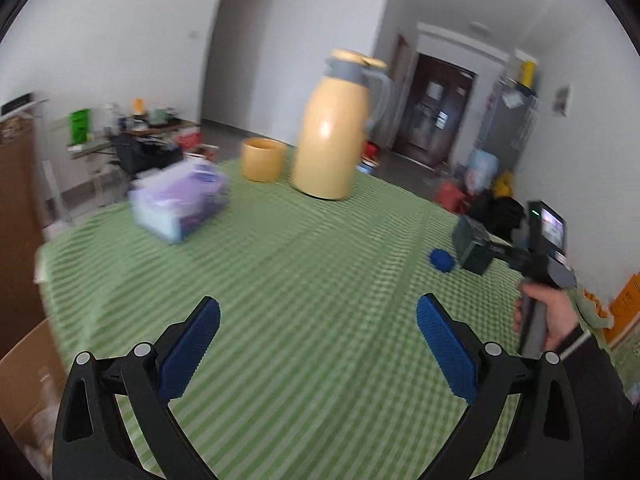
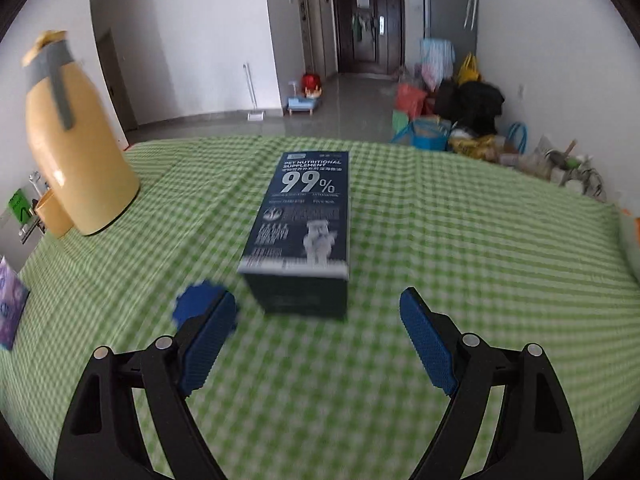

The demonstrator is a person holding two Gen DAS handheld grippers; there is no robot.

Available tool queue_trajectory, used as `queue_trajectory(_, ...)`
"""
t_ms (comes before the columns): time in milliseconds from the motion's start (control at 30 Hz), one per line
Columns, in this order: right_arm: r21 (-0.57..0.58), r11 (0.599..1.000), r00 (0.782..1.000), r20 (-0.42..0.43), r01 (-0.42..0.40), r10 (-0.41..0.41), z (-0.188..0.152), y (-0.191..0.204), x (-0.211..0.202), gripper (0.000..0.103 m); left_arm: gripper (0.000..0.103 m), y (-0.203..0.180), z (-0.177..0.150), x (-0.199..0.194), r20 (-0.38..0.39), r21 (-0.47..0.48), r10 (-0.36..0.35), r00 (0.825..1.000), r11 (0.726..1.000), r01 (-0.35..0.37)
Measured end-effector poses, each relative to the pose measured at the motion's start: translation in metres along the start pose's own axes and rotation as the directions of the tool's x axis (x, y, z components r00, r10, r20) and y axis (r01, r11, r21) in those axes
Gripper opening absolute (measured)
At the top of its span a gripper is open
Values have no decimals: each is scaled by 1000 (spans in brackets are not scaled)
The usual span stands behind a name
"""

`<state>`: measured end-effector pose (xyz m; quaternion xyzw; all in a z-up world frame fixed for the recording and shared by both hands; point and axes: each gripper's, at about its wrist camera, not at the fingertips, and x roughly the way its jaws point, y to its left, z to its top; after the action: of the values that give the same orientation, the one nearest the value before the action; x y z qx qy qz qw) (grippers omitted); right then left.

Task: Collect trash
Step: 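Move both open tools back over the table, then grasp the dark blue carton with the right tool while the left tool grasps the blue cap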

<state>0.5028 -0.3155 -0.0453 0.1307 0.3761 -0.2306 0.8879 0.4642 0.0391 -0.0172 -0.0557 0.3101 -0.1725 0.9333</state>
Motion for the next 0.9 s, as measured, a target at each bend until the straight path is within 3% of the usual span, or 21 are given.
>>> queue_trajectory(167, -55, 998, 1000, -19, 1, -2, 10, 10, 30, 80, 96, -48, 14, 75, -60, 68, -65, 996, 995, 69)
queue_trajectory(200, -54, 998, 1000, -17, -12, 11, 12, 8, 33, 75, 96, -59, 16, 91, -74, 89, -72, 995, 993, 78)
queue_trajectory(233, -48, 998, 999, -15, -29, 28, 12, 5, 34, 62, 96, -70, 17, 108, -95, 103, -73, 993, 991, 83)
queue_trajectory(467, -67, 988, 990, 16, -136, 137, 12, -39, 7, 60, 96, -146, 31, 211, -201, 130, -143, 969, 977, 171)
queue_trajectory(700, -113, 980, 983, 67, -161, 169, 0, -89, -43, 60, 93, -215, 20, 288, -303, 207, -89, 949, 966, 157)
queue_trajectory(833, -92, 979, 978, 85, -183, 191, -1, -114, -58, 60, 87, -239, 11, 318, -302, 293, 15, 953, 953, 78)
queue_trajectory(867, -88, 978, 976, 90, -188, 196, -2, -118, -61, 60, 79, -239, 10, 322, -287, 292, 33, 957, 955, 55)
queue_trajectory(900, -83, 977, 974, 97, -198, 206, -2, -122, -66, 60, 64, -238, 10, 326, -283, 290, 50, 958, 956, 36)
